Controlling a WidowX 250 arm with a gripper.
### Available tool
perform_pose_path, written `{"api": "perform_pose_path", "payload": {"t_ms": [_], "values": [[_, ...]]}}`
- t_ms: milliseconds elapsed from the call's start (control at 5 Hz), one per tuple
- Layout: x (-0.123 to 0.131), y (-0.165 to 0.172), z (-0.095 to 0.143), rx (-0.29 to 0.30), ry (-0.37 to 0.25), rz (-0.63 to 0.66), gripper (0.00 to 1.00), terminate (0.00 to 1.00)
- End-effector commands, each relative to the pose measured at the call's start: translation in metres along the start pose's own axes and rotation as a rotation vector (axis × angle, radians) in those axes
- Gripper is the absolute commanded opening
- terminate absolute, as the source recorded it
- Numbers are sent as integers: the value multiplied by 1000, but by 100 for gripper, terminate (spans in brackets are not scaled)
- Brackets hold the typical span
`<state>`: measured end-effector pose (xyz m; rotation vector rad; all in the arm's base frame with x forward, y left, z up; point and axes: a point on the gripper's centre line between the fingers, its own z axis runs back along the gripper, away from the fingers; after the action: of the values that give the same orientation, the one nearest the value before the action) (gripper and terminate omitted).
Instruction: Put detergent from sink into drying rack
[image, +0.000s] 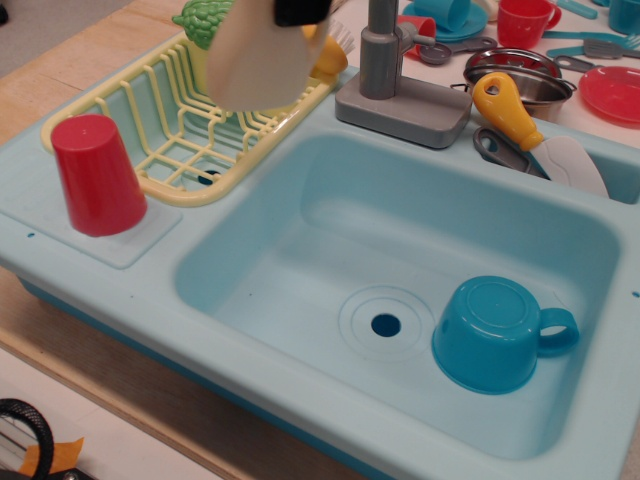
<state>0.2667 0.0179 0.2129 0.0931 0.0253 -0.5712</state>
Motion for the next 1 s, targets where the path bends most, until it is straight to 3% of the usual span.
{"api": "perform_pose_path", "payload": {"t_ms": [0, 400, 800], "values": [[-38, 22, -6, 62, -103, -25, 100, 0], [-51, 51, -29, 79, -203, -65, 100, 0], [-51, 51, -29, 79, -203, -65, 100, 0]]}}
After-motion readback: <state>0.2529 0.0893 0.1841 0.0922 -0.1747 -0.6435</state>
